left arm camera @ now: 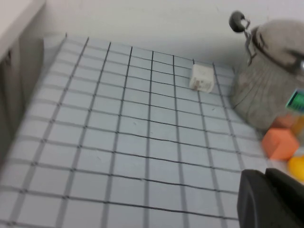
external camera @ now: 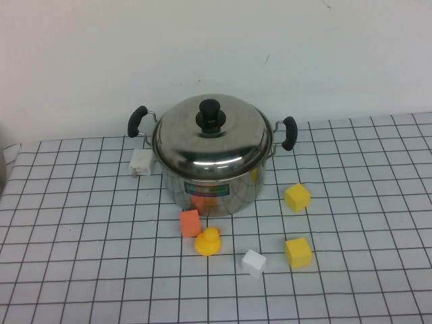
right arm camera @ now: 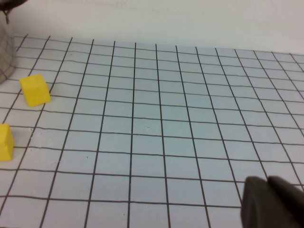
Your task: Cover the pot
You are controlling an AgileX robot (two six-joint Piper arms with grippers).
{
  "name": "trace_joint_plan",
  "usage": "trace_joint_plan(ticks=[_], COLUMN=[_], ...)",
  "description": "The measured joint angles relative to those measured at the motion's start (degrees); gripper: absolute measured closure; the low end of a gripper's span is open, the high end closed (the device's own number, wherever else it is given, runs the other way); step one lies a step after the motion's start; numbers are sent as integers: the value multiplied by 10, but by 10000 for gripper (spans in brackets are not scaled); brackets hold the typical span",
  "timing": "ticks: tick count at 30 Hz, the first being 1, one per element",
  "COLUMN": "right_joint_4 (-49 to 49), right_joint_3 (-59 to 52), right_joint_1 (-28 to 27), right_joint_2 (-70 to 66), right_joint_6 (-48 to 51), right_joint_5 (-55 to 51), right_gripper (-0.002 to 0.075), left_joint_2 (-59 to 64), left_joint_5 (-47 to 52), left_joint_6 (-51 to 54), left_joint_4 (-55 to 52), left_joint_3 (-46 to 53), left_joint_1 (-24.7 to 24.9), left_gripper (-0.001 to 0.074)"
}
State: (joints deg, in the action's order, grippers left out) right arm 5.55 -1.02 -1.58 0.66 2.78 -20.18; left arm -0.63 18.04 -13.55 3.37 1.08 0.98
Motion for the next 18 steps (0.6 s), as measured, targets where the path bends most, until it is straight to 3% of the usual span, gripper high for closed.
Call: trace_joint_plan(ticks=[5,18], right_joint_4=[0,0], right_joint_3=[0,0], right_joint_1=[0,0], right_joint_2=[0,0], right_joint_6=[0,0], right_joint_5=[0,0], right_gripper=[717,717], left_joint_2=[0,0], left_joint_5=[0,0], left_joint_6=[102,107], left_joint_4=[9,12], left_joint_3=[0,0], left_joint_1=[0,0], left_gripper=[736,736])
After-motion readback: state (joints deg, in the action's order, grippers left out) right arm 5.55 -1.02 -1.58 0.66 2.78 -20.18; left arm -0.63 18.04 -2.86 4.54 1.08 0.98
